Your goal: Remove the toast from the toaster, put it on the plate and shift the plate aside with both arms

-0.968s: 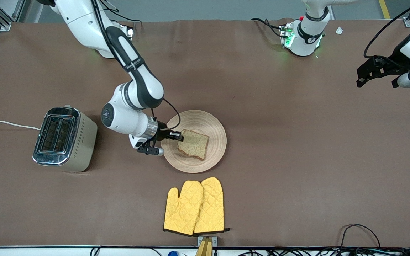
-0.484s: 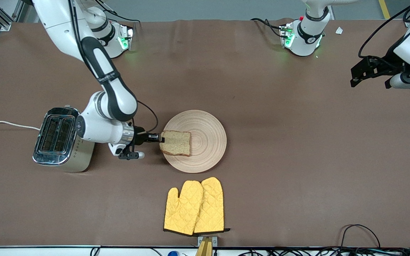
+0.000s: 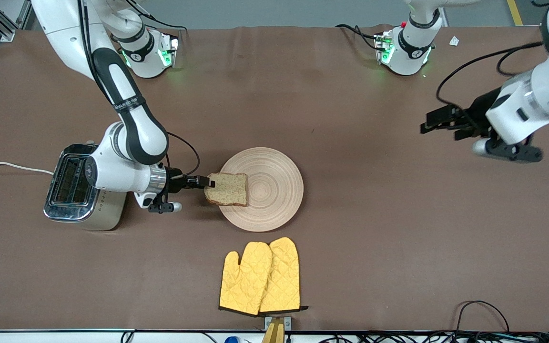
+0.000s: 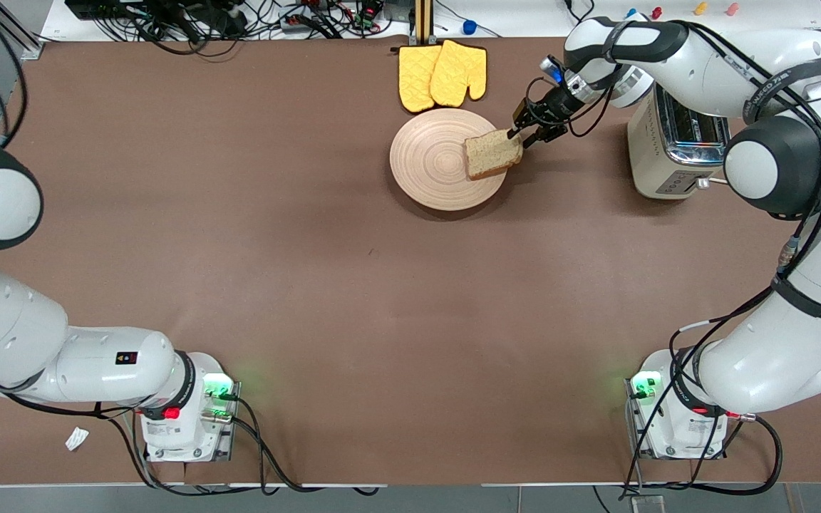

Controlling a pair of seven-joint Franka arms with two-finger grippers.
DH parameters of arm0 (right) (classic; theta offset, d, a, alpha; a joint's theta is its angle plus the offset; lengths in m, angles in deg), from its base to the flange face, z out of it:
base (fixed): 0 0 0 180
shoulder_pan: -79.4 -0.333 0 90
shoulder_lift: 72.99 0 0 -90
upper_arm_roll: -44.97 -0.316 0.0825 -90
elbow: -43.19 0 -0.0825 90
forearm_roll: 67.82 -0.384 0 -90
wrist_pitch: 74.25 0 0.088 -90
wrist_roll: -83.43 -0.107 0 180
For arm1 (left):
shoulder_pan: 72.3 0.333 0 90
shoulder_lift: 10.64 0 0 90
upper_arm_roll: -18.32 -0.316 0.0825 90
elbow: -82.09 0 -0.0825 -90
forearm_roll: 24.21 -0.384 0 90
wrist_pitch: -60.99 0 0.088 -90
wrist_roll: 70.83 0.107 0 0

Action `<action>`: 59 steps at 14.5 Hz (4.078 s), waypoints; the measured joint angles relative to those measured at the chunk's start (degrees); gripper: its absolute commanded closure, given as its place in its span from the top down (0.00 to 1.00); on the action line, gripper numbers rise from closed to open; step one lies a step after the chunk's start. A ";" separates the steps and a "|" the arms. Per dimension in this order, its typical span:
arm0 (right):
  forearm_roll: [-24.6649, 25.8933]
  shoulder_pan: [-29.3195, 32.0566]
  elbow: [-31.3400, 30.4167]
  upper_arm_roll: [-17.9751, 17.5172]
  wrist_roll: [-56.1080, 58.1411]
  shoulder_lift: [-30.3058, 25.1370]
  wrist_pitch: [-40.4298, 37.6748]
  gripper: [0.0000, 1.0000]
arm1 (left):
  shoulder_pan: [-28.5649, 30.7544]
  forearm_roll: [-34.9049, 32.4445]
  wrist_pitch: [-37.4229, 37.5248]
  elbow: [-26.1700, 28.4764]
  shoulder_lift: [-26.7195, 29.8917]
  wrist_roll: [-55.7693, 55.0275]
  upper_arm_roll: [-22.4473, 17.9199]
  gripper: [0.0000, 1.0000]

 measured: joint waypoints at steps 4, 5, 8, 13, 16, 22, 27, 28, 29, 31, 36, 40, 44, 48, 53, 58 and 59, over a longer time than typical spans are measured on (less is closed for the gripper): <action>-0.10 -2.54 -2.82 -0.47 -0.61 -0.75 4.76 1.00 | -0.49 6.84 -8.27 6.58 -2.40 0.67 2.43 1.00; -0.15 -3.69 -3.45 -0.52 -2.00 -0.96 5.90 1.00 | -0.52 8.55 -8.99 7.12 -3.35 2.10 2.67 1.00; -0.15 -5.98 -3.65 -0.53 -5.17 -1.59 7.03 1.00 | -0.23 16.47 -10.20 8.05 -7.75 9.16 2.58 1.00; 10.23 -1.57 -3.06 2.98 -5.27 -9.53 -2.35 1.00 | -0.45 26.70 -18.11 11.59 -14.02 13.26 4.88 1.00; 21.33 -0.08 -1.19 7.58 -5.47 -17.41 -10.21 1.00 | -0.67 34.46 -25.24 15.96 -16.27 18.29 8.09 1.00; 40.97 0.51 3.23 11.55 -8.43 -27.32 -18.34 1.00 | -1.28 50.06 -28.98 19.15 -27.47 41.98 9.65 1.00; 48.68 5.35 7.30 11.90 -9.54 -31.31 -25.72 1.00 | -1.54 54.71 -29.31 18.54 -33.13 51.77 9.76 1.00; 49.28 6.46 9.35 11.94 -9.49 -31.62 -27.64 1.00 | -1.68 56.19 -29.31 18.27 -34.26 53.53 9.76 1.00; 50.23 7.53 11.83 11.97 -9.44 -31.71 -28.82 1.00 | -1.98 57.43 -29.32 17.80 -35.41 54.84 9.77 1.00; 50.64 9.70 15.40 12.04 -9.30 -31.73 -30.50 1.00 | -3.07 58.85 -30.74 16.47 -37.36 56.00 9.79 1.00; 49.73 12.88 16.05 12.06 -7.54 -31.05 -30.95 1.00 | -5.56 59.96 -34.69 14.63 -39.03 56.06 9.84 1.00; 49.44 13.02 16.19 11.52 -7.37 -30.90 -31.04 1.00 | -5.78 61.49 -34.72 14.25 -39.93 56.06 9.84 0.99; 49.55 13.01 19.27 11.14 -7.33 -31.00 -35.09 1.00 | -6.32 62.05 -35.08 14.07 -40.69 56.06 9.85 0.70; 49.61 22.61 19.95 -0.26 -7.31 -30.97 -36.57 1.00 | -6.79 62.05 -35.57 13.75 -41.00 56.06 9.87 0.05; 49.70 23.06 20.10 -1.95 -7.31 -30.97 -36.55 1.00 | -7.16 62.04 -37.29 13.30 -41.09 56.06 9.85 0.00; 49.71 23.06 20.12 -1.85 -7.31 -30.95 -37.63 1.00 | -6.18 62.01 -38.26 11.78 -40.78 56.06 9.54 0.00; 49.71 23.06 20.11 -1.85 -7.31 -30.94 -38.62 1.00 | -5.71 62.01 -38.26 11.39 -40.46 55.97 9.55 0.00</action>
